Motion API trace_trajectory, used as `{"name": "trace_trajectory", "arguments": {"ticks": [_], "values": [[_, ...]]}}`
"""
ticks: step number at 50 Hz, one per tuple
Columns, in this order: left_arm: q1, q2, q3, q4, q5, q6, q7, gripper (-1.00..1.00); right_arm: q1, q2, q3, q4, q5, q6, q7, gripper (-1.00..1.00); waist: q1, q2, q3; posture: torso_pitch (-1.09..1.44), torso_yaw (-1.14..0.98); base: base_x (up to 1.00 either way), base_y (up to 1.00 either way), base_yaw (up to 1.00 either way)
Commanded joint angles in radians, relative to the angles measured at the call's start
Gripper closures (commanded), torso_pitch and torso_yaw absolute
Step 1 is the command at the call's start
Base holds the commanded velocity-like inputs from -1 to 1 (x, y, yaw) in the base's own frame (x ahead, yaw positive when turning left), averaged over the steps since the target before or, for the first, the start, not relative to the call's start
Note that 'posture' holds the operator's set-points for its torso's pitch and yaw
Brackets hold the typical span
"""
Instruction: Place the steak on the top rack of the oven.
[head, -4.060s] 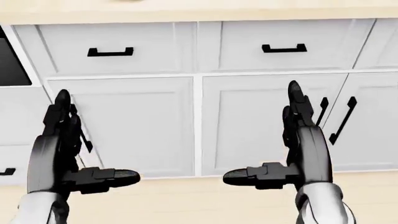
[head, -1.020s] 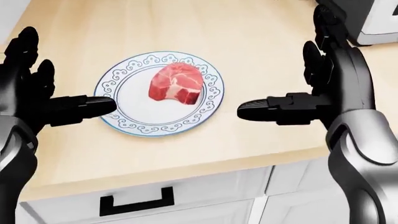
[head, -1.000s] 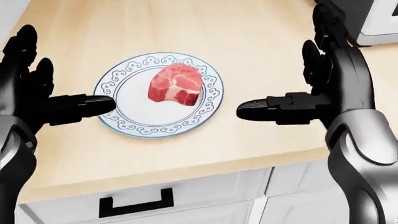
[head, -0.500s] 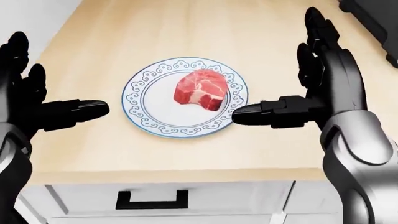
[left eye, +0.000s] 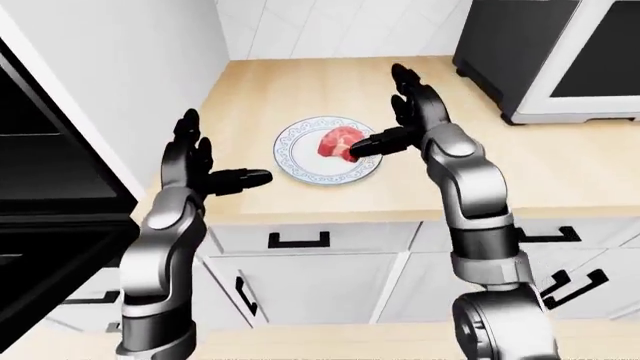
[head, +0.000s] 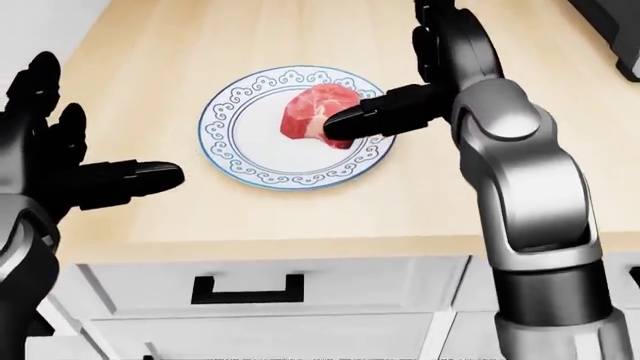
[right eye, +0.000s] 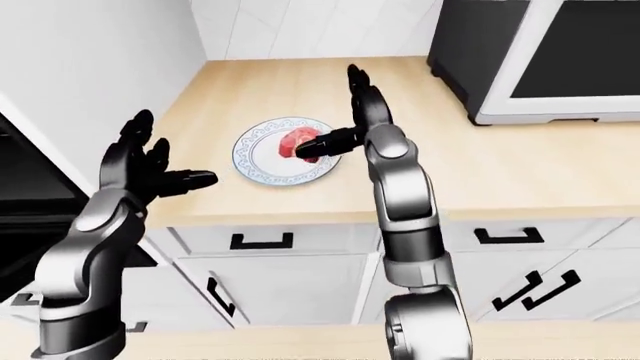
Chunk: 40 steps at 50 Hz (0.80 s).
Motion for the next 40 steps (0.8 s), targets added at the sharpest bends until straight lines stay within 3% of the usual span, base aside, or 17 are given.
{"name": "trace_trajectory", "arguments": {"ticks": [1,4,6,9,21,27,40], "values": [[-0.032,0.01,0.007,-0.046,0.0,-0.023,0.002,-1.0,-0.059,-0.008,-0.007,0.009,-0.009,-0.075,-0.007,-1.0,-0.001,0.003,-0.028,0.0,0.0,0.0,0.0,0.0],[-0.035,0.009,0.007,-0.038,0.001,-0.029,0.001,-1.0,-0.084,-0.003,0.005,0.067,-0.025,-0.113,-0.003,-1.0,-0.001,0.005,-0.029,0.0,0.0,0.0,0.0,0.0],[-0.031,0.009,0.008,-0.042,0.0,-0.028,0.001,-1.0,-0.093,0.0,0.01,0.082,-0.039,-0.119,0.002,-0.76,-0.001,0.006,-0.032,0.0,0.0,0.0,0.0,0.0],[-0.031,0.008,0.007,-0.047,0.0,-0.024,0.003,-1.0,-0.1,0.008,0.019,0.1,-0.063,-0.131,0.008,-0.56,0.0,0.009,-0.035,0.0,0.0,0.0,0.0,0.0],[-0.039,0.014,0.01,-0.037,-0.003,-0.026,0.002,-1.0,-0.098,0.039,0.06,0.101,-0.201,-0.145,0.061,-0.51,-0.001,0.011,-0.045,0.0,0.0,0.0,0.0,0.0],[-0.046,0.015,0.008,-0.03,-0.003,-0.027,0.003,-1.0,-0.078,0.056,0.081,0.07,-0.303,-0.143,0.118,-0.51,-0.004,0.013,-0.042,0.0,0.0,0.0,0.0,0.0],[-0.044,0.017,0.009,-0.019,0.0,-0.035,0.0,-1.0,-0.041,0.092,0.086,0.032,-0.388,-0.108,0.207,-0.5,-0.007,0.015,-0.032,0.0,0.0,0.0,0.0,0.0]]}}
